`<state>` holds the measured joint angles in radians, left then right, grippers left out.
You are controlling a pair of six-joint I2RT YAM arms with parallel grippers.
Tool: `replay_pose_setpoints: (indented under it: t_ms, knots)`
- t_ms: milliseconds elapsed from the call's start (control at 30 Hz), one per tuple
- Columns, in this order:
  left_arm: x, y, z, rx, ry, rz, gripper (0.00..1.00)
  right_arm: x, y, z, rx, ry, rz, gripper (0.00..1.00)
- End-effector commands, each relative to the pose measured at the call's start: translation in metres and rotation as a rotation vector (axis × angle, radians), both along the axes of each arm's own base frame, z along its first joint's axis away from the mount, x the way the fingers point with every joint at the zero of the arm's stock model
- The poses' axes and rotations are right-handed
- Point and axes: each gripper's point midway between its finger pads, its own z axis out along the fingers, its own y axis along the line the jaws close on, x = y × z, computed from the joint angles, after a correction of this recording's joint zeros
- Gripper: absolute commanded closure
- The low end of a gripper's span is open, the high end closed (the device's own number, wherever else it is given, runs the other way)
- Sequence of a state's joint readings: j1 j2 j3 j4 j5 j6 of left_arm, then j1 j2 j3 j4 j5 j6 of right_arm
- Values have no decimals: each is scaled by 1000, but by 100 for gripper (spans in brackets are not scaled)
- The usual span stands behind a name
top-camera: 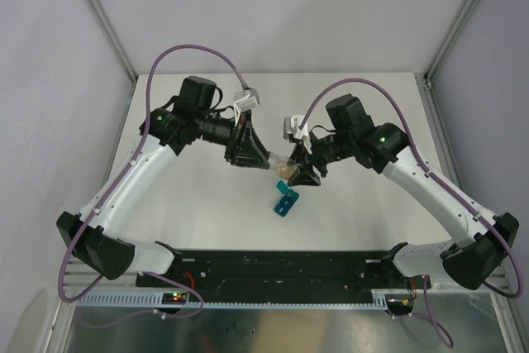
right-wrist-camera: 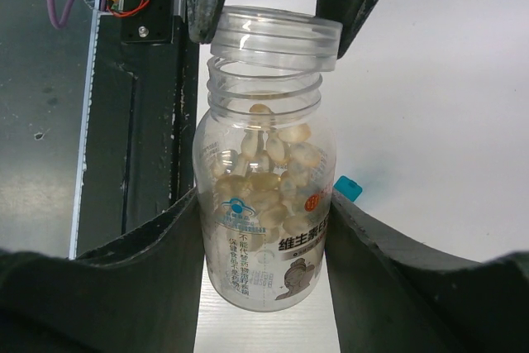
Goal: Sort the pills into containers
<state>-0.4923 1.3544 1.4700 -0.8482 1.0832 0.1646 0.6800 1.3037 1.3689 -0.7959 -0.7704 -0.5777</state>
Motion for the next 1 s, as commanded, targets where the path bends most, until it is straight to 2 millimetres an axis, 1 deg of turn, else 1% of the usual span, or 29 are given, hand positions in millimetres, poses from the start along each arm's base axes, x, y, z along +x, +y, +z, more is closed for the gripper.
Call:
replay_pose_setpoints:
  t_ms: [0, 333, 633, 967]
  knots:
    - [-13, 1, 23, -37, -60, -14, 100, 4, 4, 18, 27, -51, 6, 100]
    - [-15, 0, 24, -28, -78, -7, 100, 6, 4, 12, 9, -43, -3, 100]
    - [-12, -2, 15, 10, -111, 15, 100, 6, 5, 12, 8, -42, -6, 100]
    - [-14, -8, 4, 49, -133, 11, 100, 6, 5, 11, 0, -38, -4, 100]
